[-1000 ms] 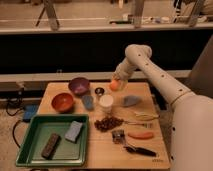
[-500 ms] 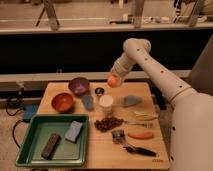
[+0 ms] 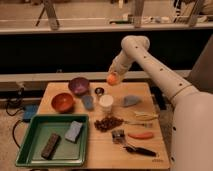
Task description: Place apple in paper cup
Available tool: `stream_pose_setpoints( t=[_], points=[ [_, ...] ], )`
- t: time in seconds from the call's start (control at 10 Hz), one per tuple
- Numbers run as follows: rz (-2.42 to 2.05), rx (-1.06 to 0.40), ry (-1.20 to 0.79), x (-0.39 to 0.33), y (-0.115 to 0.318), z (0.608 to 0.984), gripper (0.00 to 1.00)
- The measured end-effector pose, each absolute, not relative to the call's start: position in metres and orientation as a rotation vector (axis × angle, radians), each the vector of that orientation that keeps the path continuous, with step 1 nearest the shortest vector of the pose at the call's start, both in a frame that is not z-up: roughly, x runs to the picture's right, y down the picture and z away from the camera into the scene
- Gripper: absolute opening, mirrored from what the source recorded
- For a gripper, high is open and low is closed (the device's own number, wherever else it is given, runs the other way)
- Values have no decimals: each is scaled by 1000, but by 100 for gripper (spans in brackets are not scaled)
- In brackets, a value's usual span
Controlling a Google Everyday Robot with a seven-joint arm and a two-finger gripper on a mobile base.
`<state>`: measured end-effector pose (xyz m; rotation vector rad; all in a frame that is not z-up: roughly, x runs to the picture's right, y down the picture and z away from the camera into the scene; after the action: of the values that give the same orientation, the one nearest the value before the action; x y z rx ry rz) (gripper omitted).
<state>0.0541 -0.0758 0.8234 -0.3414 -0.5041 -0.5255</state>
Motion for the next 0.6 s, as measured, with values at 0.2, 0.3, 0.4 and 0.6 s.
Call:
stream_pose_setpoints(
  t=[0.2, 0.3, 0.4, 0.6],
  points=[
    [-533, -335, -506, 53, -80, 818, 2],
    [-535, -335, -512, 53, -81, 815, 2],
    [-538, -335, -521, 55, -82, 811, 2],
    [-544, -333, -533, 56, -85, 803, 2]
  ],
)
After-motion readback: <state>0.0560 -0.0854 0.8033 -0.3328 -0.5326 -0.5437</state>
